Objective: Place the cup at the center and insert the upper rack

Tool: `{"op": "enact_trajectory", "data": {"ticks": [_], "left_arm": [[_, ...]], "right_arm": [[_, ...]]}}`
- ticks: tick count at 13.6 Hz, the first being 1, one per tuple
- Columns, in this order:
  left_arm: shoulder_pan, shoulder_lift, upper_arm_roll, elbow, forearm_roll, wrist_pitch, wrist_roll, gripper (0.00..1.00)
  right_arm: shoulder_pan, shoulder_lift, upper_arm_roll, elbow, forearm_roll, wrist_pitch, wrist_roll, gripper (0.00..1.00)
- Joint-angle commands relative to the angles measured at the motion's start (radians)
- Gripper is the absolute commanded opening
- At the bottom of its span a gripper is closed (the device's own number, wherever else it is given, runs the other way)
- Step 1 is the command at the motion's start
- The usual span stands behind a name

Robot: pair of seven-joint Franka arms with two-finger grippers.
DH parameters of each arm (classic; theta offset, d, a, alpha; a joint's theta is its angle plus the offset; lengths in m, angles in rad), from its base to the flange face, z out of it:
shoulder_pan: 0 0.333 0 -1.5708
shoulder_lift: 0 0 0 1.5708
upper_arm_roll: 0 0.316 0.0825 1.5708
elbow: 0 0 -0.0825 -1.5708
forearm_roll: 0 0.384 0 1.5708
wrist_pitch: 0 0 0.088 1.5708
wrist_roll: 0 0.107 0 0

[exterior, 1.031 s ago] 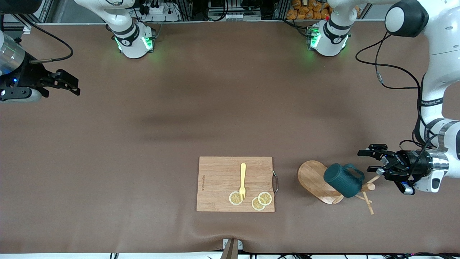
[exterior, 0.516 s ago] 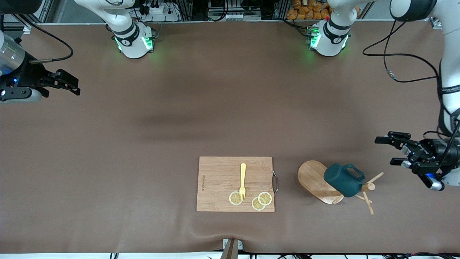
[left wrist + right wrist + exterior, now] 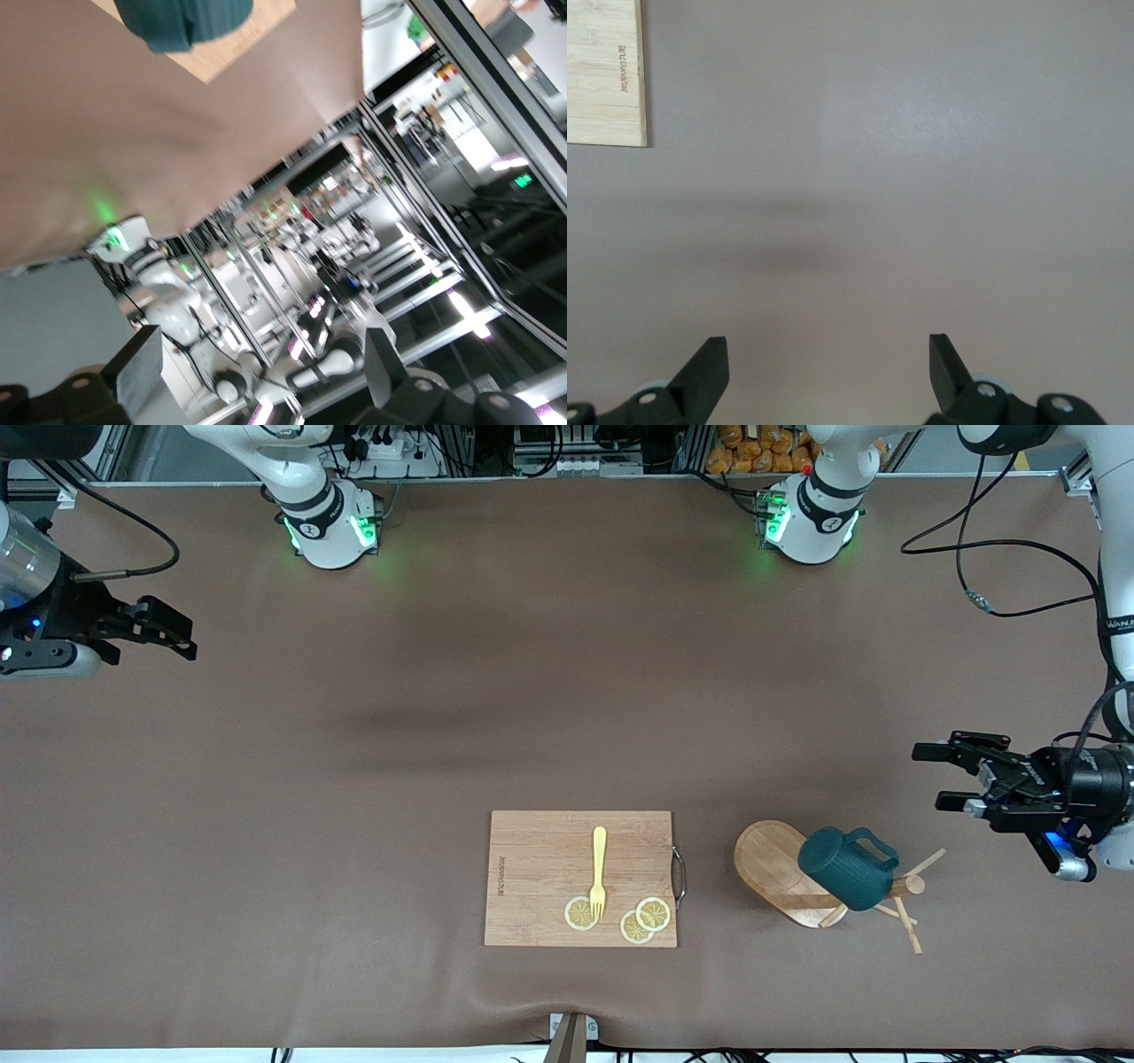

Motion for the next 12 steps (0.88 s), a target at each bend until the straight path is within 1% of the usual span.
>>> {"op": "enact_trajectory", "data": {"ticks": [1, 3, 4, 6, 8, 12], "left_arm": [[-0.036, -0.085, 0.005, -0.021, 0.131, 0.089, -0.006, 1.0], [-0.079, -0.119, 0.004, -0.023, 0.242, 0.162, -0.006, 1.0], [-0.094, -0.127, 0.004, -0.023, 0.29, 0.176, -0.006, 1.0], [-0.1, -0.148, -0.002, -0.021, 0.386, 0.183, -0.006, 1.0], [-0.112, -0.179, -0.01, -0.023, 0.521, 0.183, 0.0, 1.0], [-0.187, -0.229, -0.01, -0.023, 0.789, 0.181, 0.026, 1.0]], "right_arm": [[-0.013, -0.015, 0.006, -0.005, 0.006, -0.008, -0.002, 1.0], [-0.012, -0.015, 0.006, -0.005, 0.006, -0.008, 0.0, 1.0], [-0.012, -0.015, 0.006, -0.005, 0.006, -0.008, 0.0, 1.0], [-0.012, -0.015, 0.006, -0.005, 0.006, -0.007, 0.0, 1.0], [-0.012, -0.015, 0.006, -0.005, 0.006, -0.007, 0.0, 1.0], [-0.012, -0.014, 0.006, -0.005, 0.006, -0.005, 0.0, 1.0]]}}
